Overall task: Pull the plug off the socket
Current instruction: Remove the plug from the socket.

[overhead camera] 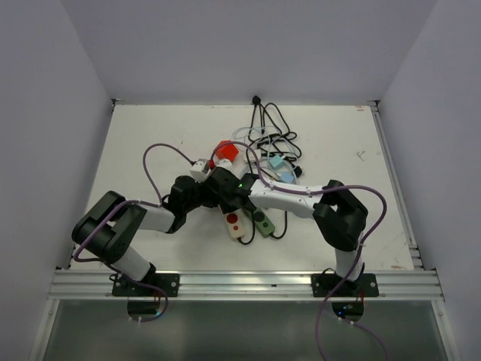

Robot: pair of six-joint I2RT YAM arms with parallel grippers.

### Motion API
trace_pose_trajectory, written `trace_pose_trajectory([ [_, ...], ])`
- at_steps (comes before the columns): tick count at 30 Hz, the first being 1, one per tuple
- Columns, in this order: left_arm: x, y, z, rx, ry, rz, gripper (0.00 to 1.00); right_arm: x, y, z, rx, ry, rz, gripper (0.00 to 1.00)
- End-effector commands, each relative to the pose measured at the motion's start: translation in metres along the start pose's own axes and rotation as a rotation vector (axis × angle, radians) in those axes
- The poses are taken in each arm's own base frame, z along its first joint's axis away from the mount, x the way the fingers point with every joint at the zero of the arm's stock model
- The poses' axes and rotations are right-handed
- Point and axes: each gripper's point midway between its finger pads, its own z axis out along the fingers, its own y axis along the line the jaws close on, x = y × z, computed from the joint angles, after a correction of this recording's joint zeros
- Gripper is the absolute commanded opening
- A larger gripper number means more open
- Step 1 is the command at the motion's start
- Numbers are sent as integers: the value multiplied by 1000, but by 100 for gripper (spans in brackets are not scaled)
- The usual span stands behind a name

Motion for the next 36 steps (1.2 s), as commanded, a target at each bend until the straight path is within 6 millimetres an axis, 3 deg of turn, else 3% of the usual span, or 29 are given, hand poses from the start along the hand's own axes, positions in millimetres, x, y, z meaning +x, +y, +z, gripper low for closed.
trace_pose_trajectory([
  [1,83,54,-23,-216,284,-24,0,-29,46,-41,-130,-86,-15,0],
  [5,83,54,-23,-216,284,-24,0,-25,46,-42,-151,-77,-11,0],
  [9,82,54,-23,-218,281,-24,0,-22,59,-49,-343,-49,67,0],
  [10,83,54,-23,-219,282,-25,0,-29,63,-52,-387,-72,104,0],
  [11,83,54,-23,-219,282,-25,0,-26,54,-46,-383,-62,126,0],
  [17,85,56,-22,-227,294,-29,0,-30,66,-60,-518,-55,153,0],
  [24,85,56,-23,-230,290,-28,0,-32,48,-55,-295,-85,68,0],
  [27,86,58,-22,-236,294,-30,0,-35,65,-58,-206,-115,-18,0],
  [30,86,58,-22,-238,295,-28,0,-31,60,-52,-122,-104,-54,0],
  [34,87,58,-22,-238,298,-31,0,-22,63,-48,-140,-89,-56,0],
  [36,87,58,-22,-237,297,-29,0,-28,73,-60,-237,-110,-17,0],
])
